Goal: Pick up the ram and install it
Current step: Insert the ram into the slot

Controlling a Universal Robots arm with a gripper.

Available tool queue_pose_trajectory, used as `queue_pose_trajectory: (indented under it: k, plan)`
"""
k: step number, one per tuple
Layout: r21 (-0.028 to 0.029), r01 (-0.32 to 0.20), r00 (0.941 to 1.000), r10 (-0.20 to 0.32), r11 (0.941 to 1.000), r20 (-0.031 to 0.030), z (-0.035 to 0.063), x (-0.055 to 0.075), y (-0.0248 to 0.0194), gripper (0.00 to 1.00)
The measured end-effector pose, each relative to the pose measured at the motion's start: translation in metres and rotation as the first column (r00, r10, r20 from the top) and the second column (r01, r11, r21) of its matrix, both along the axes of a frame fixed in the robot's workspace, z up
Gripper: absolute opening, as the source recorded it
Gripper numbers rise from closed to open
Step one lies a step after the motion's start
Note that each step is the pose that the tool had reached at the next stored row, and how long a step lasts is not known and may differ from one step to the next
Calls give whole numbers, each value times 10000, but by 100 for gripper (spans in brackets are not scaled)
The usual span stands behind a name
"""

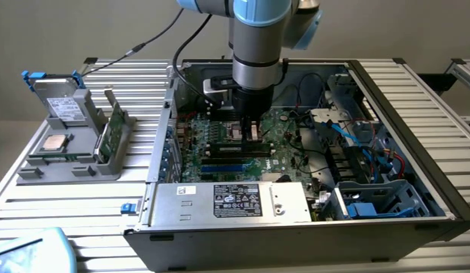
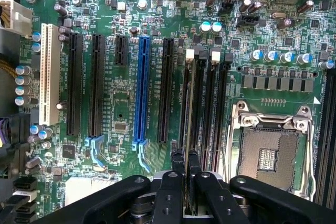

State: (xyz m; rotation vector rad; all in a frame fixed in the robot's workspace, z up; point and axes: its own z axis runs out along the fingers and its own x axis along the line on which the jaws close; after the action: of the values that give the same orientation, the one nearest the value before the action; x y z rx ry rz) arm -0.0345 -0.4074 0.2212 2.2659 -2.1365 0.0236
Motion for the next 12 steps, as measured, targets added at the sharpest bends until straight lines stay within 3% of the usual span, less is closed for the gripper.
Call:
queue_pose_trajectory:
  k: [12]
  plan:
    - [-42, -52, 10000, 52, 10000, -13, 11, 1, 40, 14]
